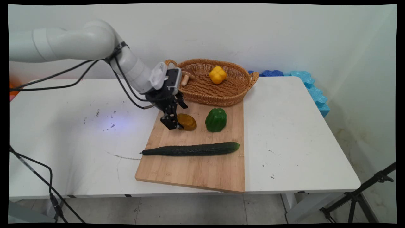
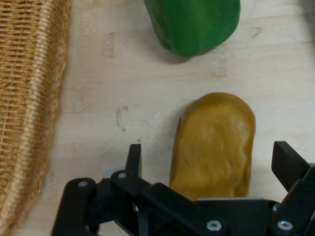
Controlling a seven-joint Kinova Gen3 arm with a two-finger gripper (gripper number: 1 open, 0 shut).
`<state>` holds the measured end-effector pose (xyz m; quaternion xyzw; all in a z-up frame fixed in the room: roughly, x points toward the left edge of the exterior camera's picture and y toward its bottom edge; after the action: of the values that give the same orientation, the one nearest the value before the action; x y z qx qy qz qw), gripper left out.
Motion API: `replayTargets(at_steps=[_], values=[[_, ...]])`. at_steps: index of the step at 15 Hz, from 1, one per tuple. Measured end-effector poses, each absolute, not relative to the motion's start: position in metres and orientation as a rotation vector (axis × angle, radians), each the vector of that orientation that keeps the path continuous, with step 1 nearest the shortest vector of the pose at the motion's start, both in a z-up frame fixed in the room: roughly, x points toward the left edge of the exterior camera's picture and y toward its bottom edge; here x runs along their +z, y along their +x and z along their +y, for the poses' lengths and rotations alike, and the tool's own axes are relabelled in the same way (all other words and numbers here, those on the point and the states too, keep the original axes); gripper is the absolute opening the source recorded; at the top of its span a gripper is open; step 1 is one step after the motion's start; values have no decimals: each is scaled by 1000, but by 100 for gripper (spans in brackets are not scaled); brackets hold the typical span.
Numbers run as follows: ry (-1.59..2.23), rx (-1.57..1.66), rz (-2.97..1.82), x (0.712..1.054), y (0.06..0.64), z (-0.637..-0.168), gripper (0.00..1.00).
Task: Pick up the potato from the cutting board, then place the picked object in the vegetable basket
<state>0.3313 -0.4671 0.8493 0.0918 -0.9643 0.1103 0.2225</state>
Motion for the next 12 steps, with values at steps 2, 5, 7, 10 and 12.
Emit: replayTargets(at_steps=[2,5,7,10,12], values=[[251,304,-2669,843,326,-470,100],[246,303,-2679,834,317,-475,100],[243,301,-2684,829,313,-477,0],[245,297,-2691,825,308,-479,0],[249,289,-2694,825,306,-479,0]])
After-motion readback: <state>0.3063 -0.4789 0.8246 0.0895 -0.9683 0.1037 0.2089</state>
